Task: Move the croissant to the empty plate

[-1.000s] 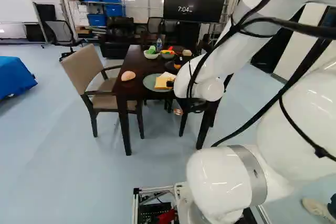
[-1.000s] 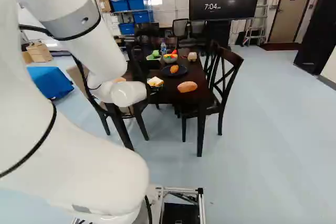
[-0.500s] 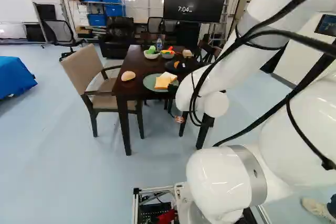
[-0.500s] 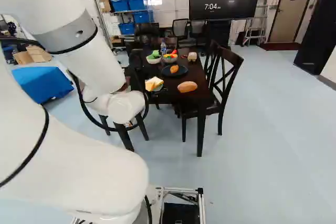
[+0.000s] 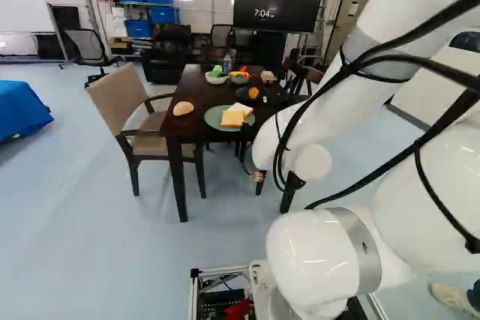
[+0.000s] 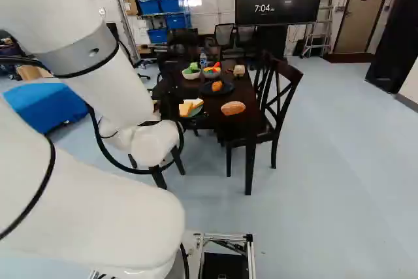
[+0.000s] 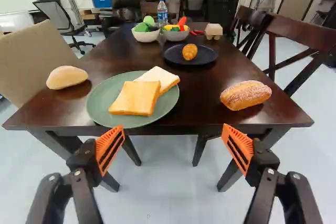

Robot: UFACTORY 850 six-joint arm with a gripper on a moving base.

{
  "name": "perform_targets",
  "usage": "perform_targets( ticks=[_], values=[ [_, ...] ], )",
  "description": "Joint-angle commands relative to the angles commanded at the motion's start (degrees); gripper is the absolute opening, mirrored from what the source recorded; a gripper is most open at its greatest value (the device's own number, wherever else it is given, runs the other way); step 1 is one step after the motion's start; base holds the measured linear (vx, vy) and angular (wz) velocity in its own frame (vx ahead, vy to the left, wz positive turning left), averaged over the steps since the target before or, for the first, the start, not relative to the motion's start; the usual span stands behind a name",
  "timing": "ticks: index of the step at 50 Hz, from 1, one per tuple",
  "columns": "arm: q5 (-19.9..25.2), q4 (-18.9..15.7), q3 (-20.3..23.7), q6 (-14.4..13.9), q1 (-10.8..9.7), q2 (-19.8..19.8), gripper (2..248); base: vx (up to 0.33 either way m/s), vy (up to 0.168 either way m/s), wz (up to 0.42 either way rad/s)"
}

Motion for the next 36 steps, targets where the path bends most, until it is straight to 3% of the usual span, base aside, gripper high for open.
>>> perform_targets(
  ticks=[36],
  values=[
    [0.6, 0.0, 0.5, 0.0, 0.0, 0.2, 247, 0.0, 0.0, 0.0]
  ],
)
